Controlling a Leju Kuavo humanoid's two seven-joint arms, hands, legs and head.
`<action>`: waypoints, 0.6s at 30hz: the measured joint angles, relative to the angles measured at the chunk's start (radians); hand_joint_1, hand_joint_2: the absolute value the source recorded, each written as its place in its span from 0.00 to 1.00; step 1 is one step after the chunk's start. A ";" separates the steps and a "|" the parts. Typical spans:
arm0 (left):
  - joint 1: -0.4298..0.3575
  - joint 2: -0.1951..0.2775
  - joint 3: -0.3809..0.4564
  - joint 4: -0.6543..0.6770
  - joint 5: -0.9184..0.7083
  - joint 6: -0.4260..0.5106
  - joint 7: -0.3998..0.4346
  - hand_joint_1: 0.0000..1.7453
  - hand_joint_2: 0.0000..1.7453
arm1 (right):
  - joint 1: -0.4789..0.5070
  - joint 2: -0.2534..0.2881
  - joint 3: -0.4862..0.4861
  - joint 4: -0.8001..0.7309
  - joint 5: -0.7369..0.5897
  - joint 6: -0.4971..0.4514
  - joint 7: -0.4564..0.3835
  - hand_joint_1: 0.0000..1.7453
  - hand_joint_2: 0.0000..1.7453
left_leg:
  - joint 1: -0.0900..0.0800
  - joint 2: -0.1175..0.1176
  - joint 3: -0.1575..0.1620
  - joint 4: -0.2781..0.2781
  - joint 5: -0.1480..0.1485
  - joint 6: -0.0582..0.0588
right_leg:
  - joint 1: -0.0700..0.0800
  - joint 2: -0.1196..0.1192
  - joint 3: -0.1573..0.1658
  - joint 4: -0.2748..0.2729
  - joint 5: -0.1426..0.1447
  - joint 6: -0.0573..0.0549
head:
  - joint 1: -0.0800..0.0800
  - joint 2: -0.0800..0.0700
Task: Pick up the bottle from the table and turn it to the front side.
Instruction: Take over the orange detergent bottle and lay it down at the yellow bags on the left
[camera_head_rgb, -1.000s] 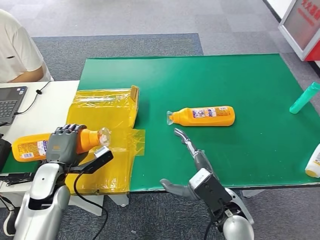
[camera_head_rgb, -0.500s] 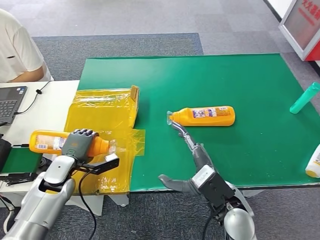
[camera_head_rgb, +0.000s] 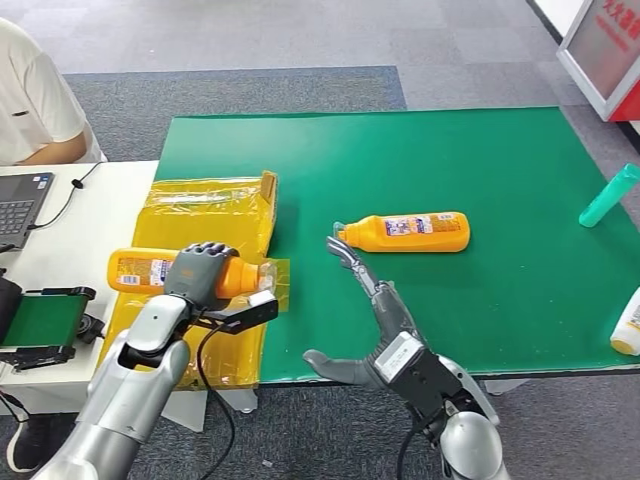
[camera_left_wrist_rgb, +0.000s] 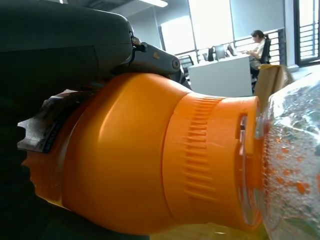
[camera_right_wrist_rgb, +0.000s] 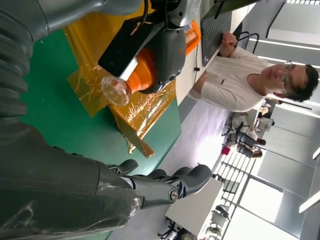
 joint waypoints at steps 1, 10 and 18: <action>-0.001 -0.013 0.009 -0.001 0.007 -0.005 -0.004 1.00 1.00 | 0.000 0.000 0.001 0.000 0.000 0.000 0.000 0.00 1.00 | 0.000 0.000 0.000 0.000 0.000 0.000 | 0.000 0.000 0.000 0.000 0.000 0.000 | 0.000 0.000; -0.006 -0.096 0.041 -0.004 0.014 -0.025 -0.016 0.22 1.00 | -0.003 0.000 0.016 0.003 -0.010 0.000 0.000 0.00 1.00 | 0.000 0.000 0.000 0.000 0.000 0.000 | 0.000 0.000 0.000 0.000 0.000 0.000 | 0.000 0.000; 0.003 -0.117 0.053 0.000 0.013 -0.044 -0.015 0.00 1.00 | 0.000 0.000 0.015 0.002 -0.018 0.000 -0.009 0.00 1.00 | 0.000 0.000 0.000 0.000 0.000 0.000 | 0.000 0.000 0.000 0.000 0.000 0.000 | 0.000 0.000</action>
